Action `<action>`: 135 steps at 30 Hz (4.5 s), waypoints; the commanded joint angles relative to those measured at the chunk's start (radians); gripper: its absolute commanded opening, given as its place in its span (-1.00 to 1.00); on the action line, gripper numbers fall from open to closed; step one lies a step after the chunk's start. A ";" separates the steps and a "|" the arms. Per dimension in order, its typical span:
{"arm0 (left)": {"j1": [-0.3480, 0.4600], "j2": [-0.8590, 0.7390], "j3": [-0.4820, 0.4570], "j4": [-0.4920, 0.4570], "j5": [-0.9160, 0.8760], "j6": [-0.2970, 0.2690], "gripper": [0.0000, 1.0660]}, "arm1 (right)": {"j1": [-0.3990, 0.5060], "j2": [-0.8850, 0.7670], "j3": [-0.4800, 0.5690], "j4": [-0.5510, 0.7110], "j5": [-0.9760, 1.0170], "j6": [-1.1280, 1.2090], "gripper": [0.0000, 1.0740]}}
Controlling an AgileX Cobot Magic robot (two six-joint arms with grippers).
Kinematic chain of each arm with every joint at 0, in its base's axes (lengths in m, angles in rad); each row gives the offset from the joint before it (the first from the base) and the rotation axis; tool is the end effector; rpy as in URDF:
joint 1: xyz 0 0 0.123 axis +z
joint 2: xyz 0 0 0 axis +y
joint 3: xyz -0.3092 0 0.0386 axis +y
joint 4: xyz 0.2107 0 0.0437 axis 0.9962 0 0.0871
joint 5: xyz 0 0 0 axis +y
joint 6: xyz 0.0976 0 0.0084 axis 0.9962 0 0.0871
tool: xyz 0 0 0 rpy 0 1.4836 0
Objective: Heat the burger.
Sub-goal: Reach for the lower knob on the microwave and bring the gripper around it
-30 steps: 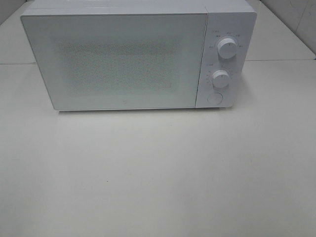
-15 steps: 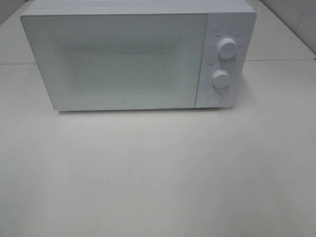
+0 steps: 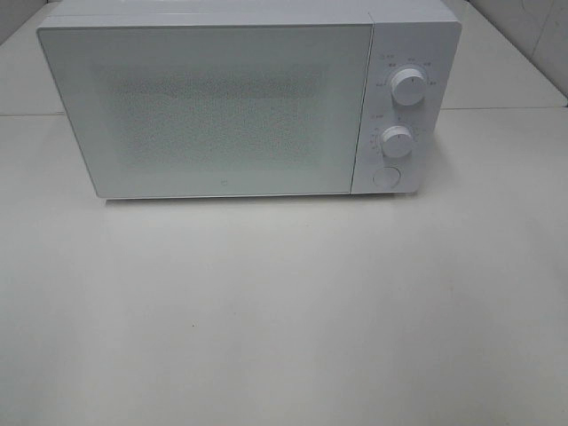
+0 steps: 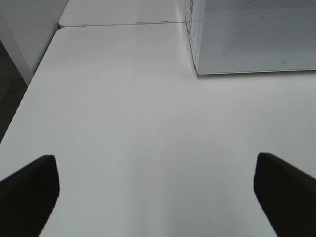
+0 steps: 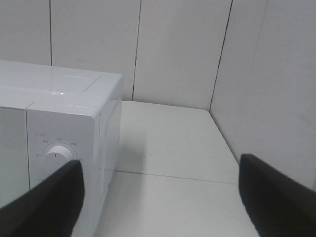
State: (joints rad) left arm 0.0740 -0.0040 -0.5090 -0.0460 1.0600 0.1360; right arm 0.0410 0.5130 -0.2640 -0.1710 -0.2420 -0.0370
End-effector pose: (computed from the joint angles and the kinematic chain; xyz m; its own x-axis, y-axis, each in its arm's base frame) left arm -0.0591 -0.0083 0.2583 -0.4436 0.0806 -0.8926 0.0123 0.9964 0.0838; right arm 0.0619 0.0065 0.3062 0.0915 -0.1980 -0.9759 -0.0644 0.9768 -0.2042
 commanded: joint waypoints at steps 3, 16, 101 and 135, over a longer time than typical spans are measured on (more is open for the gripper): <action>0.004 -0.017 0.003 -0.003 -0.013 -0.007 0.96 | -0.005 0.134 0.037 0.002 -0.241 0.016 0.42; 0.004 -0.017 0.003 -0.003 -0.013 -0.007 0.96 | -0.002 0.563 0.037 -0.008 -0.591 0.043 0.42; 0.004 -0.016 0.003 -0.003 -0.013 -0.007 0.96 | 0.475 1.546 -0.383 0.471 -1.150 -0.040 0.42; 0.004 -0.016 0.003 -0.003 -0.013 -0.007 0.96 | 0.472 1.546 -0.421 0.490 -1.153 -0.062 0.16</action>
State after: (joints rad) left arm 0.0740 -0.0040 -0.5090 -0.0450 1.0600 0.1360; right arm 0.5140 2.0630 -0.6700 0.3300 -1.2140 -0.0890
